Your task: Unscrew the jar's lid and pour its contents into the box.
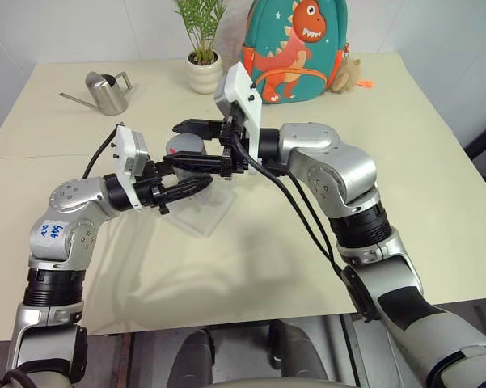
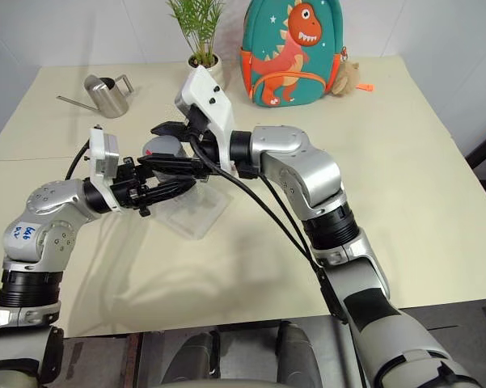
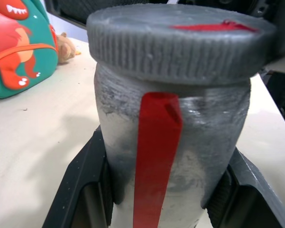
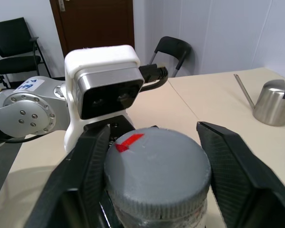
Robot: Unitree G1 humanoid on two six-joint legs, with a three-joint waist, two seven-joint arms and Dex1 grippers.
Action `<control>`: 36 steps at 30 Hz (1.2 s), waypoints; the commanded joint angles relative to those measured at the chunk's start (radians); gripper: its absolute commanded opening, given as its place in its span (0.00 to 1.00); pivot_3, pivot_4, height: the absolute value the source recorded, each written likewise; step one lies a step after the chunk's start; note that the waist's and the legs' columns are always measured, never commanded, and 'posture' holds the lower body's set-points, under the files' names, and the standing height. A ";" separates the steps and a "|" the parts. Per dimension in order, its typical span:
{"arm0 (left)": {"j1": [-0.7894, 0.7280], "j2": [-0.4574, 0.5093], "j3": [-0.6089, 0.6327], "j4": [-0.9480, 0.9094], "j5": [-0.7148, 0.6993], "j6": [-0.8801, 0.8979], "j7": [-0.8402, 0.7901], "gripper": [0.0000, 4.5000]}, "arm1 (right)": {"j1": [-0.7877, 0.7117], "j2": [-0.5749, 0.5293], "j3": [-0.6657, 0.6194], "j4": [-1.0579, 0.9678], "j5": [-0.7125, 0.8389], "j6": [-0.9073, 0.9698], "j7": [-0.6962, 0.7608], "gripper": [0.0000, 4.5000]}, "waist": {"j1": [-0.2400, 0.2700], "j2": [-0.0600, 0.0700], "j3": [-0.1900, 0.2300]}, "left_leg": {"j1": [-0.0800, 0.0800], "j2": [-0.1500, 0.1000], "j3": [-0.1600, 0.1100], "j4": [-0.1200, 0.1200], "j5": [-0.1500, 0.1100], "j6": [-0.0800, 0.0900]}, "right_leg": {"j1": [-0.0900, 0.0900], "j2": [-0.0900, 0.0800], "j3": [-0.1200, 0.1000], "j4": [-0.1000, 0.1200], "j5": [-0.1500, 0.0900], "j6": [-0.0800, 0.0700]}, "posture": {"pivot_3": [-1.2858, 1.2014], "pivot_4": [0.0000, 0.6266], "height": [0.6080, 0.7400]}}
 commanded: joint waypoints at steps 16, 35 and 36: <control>-0.148 0.020 -0.108 -0.017 -0.098 0.100 -0.409 0.43 | -0.164 -0.169 0.009 0.003 0.202 -0.017 0.688 0.57 | -0.005 0.000 0.000 | 0.002 0.002 0.004 0.000 -0.001 0.000 | 0.000 0.003 0.004 0.000 0.000 0.000 | 0.52 0.24 1.00; -0.122 0.031 -0.016 0.033 -0.030 0.025 -0.292 0.43 | -0.097 -0.171 -0.079 0.023 0.113 -0.096 0.465 0.99 | 0.001 0.000 0.000 | 0.004 0.004 0.005 0.002 -0.001 -0.001 | 0.000 0.005 0.006 0.001 0.001 -0.001 | 0.52 0.24 1.00; -0.120 0.033 -0.018 0.037 -0.021 0.021 -0.286 0.43 | -0.089 -0.167 -0.073 0.016 0.098 -0.098 0.437 0.99 | 0.001 0.000 0.000 | 0.004 0.004 0.005 0.002 -0.001 -0.001 | 0.000 0.005 0.006 0.001 0.001 -0.001 | 0.52 0.24 1.00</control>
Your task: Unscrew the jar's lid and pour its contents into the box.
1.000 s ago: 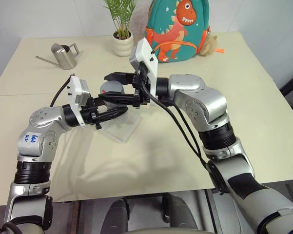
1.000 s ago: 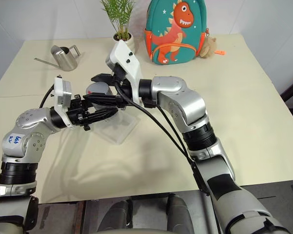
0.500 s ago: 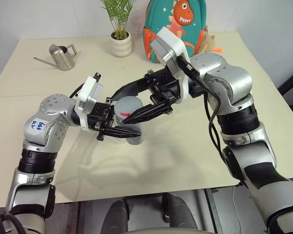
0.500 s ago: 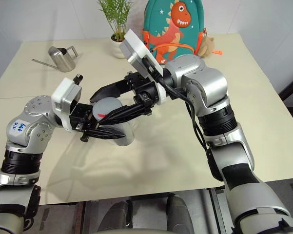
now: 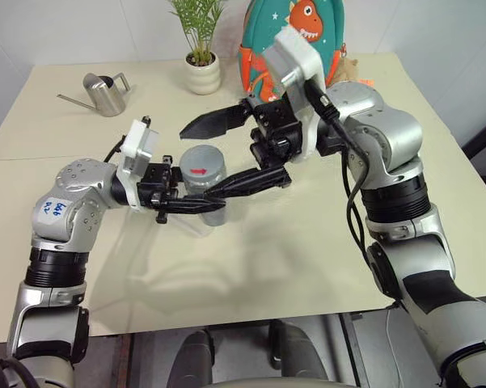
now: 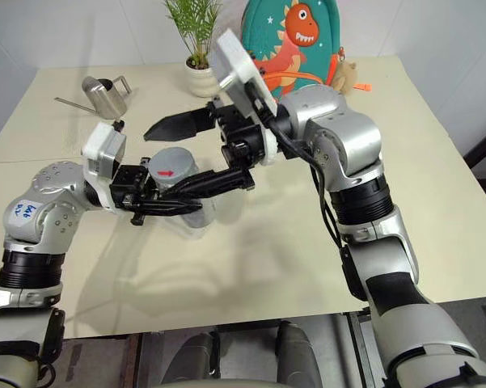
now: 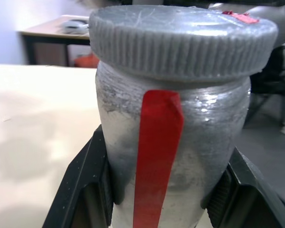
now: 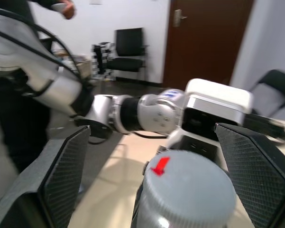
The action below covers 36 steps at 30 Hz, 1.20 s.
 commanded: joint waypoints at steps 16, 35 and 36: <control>0.004 -0.021 0.000 -0.005 0.075 -0.053 0.054 0.43 | -0.005 0.113 0.041 -0.011 -0.126 0.030 -0.290 0.99 | -0.001 0.000 0.000 | 0.000 0.000 0.002 0.000 0.000 0.000 | -0.001 0.000 0.002 0.000 0.000 0.000 | 0.52 0.24 1.00; 0.028 -0.004 0.030 -0.034 0.054 -0.042 0.076 0.43 | 0.074 -0.151 -0.093 0.040 -0.099 0.014 -0.231 0.99 | 0.011 0.000 0.000 | 0.000 0.000 0.002 0.000 0.000 0.000 | -0.001 0.000 0.002 0.000 0.000 0.000 | 0.52 0.24 1.00; 0.031 -0.001 0.033 -0.034 0.054 -0.041 0.075 0.43 | 0.091 -0.168 -0.102 0.020 -0.086 0.023 -0.222 0.99 | 0.014 0.000 0.000 | 0.000 0.000 0.003 0.000 0.000 0.000 | -0.001 0.000 0.002 -0.001 0.000 0.000 | 0.52 0.24 1.00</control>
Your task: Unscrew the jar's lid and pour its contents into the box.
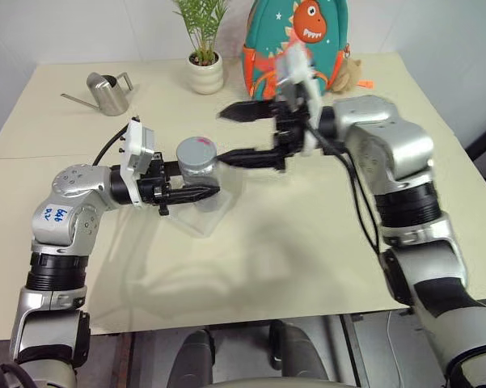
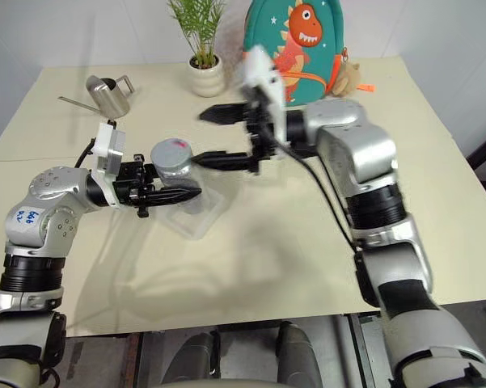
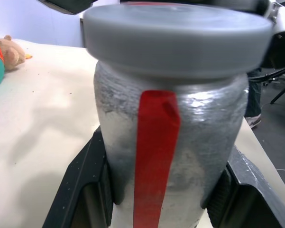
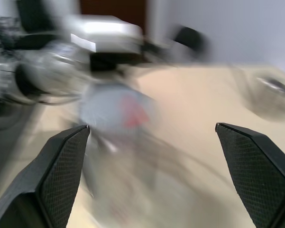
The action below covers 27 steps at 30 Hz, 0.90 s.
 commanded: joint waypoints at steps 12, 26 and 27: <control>0.000 0.022 0.023 -0.034 -0.010 -0.006 -0.009 0.43 | 0.015 0.057 -0.030 -0.197 0.134 0.104 -0.005 0.99 | -0.013 0.000 0.000 | 0.003 0.001 0.007 0.000 0.000 0.000 | -0.001 0.001 0.007 0.001 0.001 0.001 | 0.52 0.24 1.00; -0.012 0.006 0.006 -0.019 -0.002 -0.014 -0.008 0.43 | -0.057 0.216 0.090 -0.140 0.044 0.116 -0.123 0.99 | -0.012 0.000 0.000 | 0.003 0.001 0.007 0.000 -0.001 0.001 | -0.001 0.001 0.007 0.001 0.001 0.001 | 0.52 0.24 1.00; -0.013 0.005 0.005 -0.019 -0.003 -0.014 -0.008 0.43 | -0.058 0.219 0.090 -0.134 0.040 0.112 -0.122 0.99 | -0.012 0.000 0.000 | 0.003 0.001 0.007 0.000 -0.001 0.001 | -0.001 0.001 0.007 0.001 0.001 0.001 | 0.52 0.24 1.00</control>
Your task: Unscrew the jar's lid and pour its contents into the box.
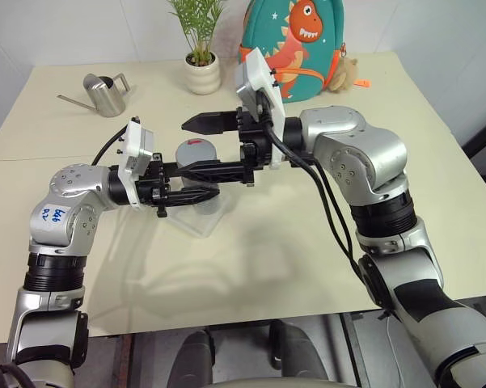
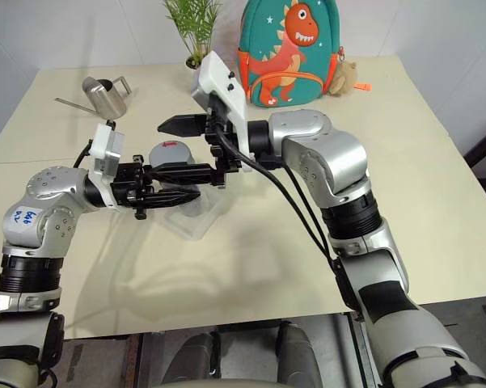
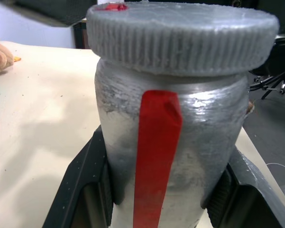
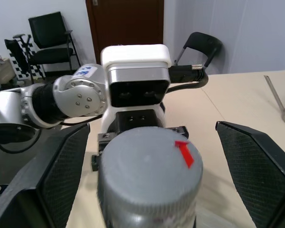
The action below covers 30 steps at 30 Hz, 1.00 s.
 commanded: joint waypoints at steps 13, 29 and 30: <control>-0.017 0.004 0.009 -0.015 -0.001 -0.014 -0.010 0.43 | -0.005 -0.060 -0.028 0.069 -0.027 -0.062 0.053 0.99 | 0.000 0.000 0.000 | 0.000 0.000 0.000 0.000 0.000 0.001 | 0.000 0.000 0.000 0.000 0.000 0.000 | 0.52 0.24 1.00; -0.013 0.011 0.017 -0.013 0.008 -0.029 -0.014 0.43 | 0.016 -0.087 -0.034 0.024 0.024 -0.051 0.120 0.99 | 0.000 0.000 0.000 | 0.000 0.000 0.000 0.000 0.000 0.000 | 0.000 0.000 0.000 0.000 0.000 0.000 | 0.52 0.24 1.00; -0.011 0.011 0.018 -0.014 0.009 -0.030 -0.014 0.43 | 0.015 -0.085 -0.034 0.023 0.024 -0.050 0.121 0.99 | 0.000 0.000 0.000 | 0.000 0.000 0.000 0.000 0.000 0.000 | 0.000 0.000 0.000 0.000 0.000 0.000 | 0.52 0.24 1.00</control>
